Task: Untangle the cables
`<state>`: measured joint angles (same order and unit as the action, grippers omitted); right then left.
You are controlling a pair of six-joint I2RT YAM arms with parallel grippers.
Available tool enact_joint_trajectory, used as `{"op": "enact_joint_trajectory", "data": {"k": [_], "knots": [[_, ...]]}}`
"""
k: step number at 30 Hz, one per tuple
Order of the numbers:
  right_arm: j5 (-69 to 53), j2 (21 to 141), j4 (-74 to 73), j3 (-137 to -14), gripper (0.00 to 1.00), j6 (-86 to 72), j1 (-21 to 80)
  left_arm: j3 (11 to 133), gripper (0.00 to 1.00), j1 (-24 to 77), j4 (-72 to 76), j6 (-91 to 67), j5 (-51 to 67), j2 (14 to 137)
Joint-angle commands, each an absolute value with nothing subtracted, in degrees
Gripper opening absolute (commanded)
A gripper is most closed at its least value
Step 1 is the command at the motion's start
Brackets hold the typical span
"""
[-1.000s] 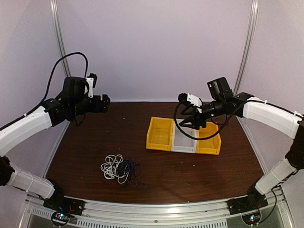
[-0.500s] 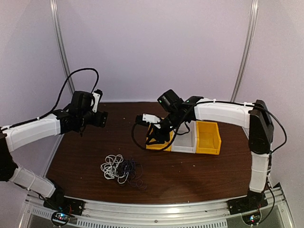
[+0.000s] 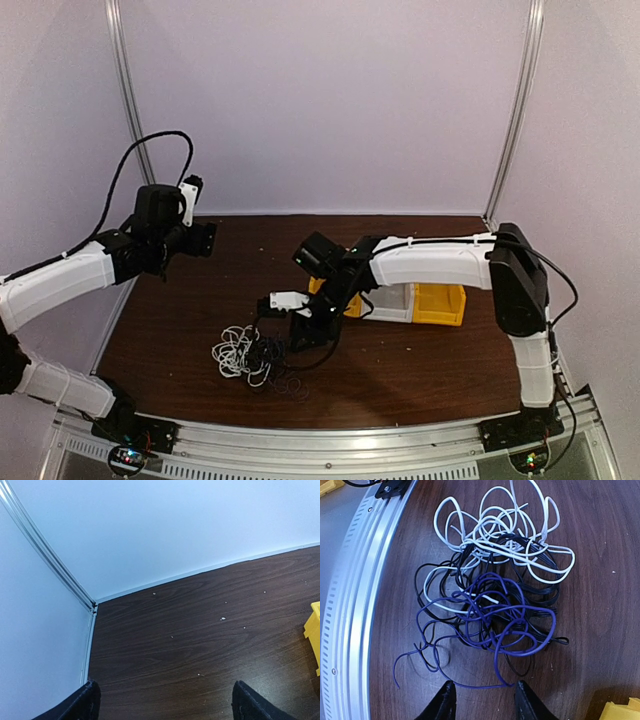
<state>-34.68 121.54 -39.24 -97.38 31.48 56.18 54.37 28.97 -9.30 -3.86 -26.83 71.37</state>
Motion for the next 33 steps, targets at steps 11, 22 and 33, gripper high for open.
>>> {"op": "enact_joint_trajectory", "data": {"k": [11, 22, 33], "knots": [[-32.17, 124.12, -37.57, -99.73, 0.20, 29.10, 56.96, 54.03, 0.93, 28.64, -7.32, -3.21, -24.11, 69.50], [-34.72, 117.74, -38.20, -97.62, 0.00, 29.38, 56.95, 51.55, 0.87, 28.65, -3.77, -0.62, -3.84, 64.67], [-32.97, 102.80, -36.18, -89.21, 0.00, 30.57, 56.95, 32.57, 0.70, 41.66, 9.31, -13.95, 11.12, 45.02]]}}
